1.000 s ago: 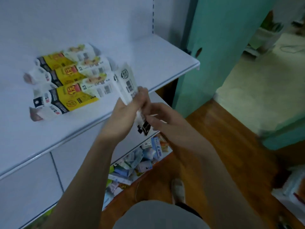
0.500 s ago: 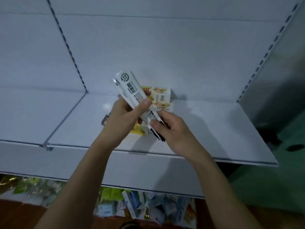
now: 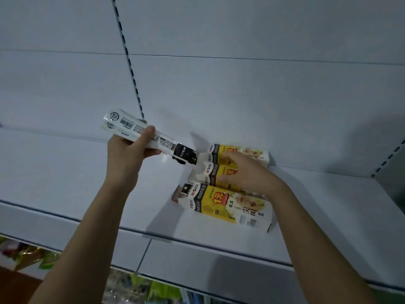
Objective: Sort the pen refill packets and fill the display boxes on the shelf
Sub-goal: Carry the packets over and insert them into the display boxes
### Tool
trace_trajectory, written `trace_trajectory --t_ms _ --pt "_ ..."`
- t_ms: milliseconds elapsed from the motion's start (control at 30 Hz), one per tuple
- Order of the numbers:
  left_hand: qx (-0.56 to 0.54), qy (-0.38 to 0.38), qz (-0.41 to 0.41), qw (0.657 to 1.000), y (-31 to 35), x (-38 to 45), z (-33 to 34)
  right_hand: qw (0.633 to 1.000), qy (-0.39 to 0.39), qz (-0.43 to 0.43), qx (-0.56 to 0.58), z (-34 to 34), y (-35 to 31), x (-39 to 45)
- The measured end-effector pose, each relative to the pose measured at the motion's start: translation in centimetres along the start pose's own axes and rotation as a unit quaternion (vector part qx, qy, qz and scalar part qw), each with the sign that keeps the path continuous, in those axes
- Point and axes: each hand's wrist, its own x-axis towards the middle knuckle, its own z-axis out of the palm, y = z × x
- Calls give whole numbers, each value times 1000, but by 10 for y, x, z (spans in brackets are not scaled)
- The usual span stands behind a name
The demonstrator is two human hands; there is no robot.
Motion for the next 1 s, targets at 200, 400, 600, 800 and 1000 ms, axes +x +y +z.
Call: trace_trajectory --t_ms 200,400,600,800,1000 --pt "11 -4 -19 1000 -11 24 -5 997 8 13 -78 21 9 15" --pt "-15 14 -25 999 -1 28 9 996 13 -8 90 9 5 11" --pt "-16 45 25 999 20 22 32 956 75 -80 274 -4 -1 8" --pt "-18 75 55 996 24 9 43 939 81 -109 317 -3 4 3" --pt "1 53 48 997 31 4 51 941 65 -112 312 -1 5 8"
